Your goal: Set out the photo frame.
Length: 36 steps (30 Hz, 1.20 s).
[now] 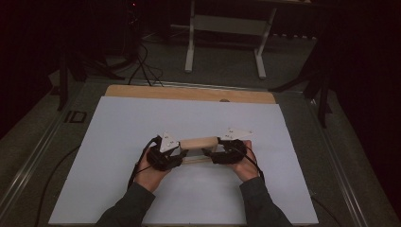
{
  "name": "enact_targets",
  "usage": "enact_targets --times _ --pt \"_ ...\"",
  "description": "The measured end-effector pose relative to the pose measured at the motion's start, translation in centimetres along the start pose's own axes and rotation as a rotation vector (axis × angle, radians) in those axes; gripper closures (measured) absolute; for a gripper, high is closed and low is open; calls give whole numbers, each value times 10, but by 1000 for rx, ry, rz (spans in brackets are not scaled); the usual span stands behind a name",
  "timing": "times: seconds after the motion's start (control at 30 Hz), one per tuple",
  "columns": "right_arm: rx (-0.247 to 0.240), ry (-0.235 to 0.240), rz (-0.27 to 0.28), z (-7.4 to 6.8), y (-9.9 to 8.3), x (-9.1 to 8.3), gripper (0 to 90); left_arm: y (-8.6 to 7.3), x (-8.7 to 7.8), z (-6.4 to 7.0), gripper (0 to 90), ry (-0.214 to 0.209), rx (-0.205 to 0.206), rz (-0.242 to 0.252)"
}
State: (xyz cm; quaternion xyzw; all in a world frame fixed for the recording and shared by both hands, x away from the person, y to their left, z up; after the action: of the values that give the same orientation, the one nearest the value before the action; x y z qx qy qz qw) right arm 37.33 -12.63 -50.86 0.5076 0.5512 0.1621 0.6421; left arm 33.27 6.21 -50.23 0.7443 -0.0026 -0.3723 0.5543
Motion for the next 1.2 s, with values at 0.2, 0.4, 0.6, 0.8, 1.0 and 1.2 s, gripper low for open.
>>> enact_targets --times 0.2,0.4,0.6,0.8,1.0,1.2 --pt "-4 0 -1 -1 0 0 356 0 0 0 583 -1 0 1" --pt "-11 -8 -7 -2 0 -1 363 0 1 -1 578 -4 -2 4" --pt "-15 -7 -11 -3 0 -2 388 0 1 -3 569 1 -3 5" --pt "-14 -8 -6 -4 1 0 397 0 1 -5 563 5 -11 7" --pt "1 -17 -12 -3 3 2 417 0 2 -7 562 10 -13 10" --pt "3 -18 -15 -4 6 6 426 0 1 -13 551 20 -23 6"
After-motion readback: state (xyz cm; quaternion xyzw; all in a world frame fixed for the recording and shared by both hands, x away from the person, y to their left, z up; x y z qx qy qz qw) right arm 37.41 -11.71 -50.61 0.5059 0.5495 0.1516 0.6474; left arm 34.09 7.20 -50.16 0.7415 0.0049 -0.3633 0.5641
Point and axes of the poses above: each handheld gripper's, and its own axes: x roughly forward along the jaws, y roughly out of its top, z roughly to its right, the point moved 5 cm from there along x, roughly forward along the jaws, and after that the axes turned 8 degrees about y, right-handed, at the moved point
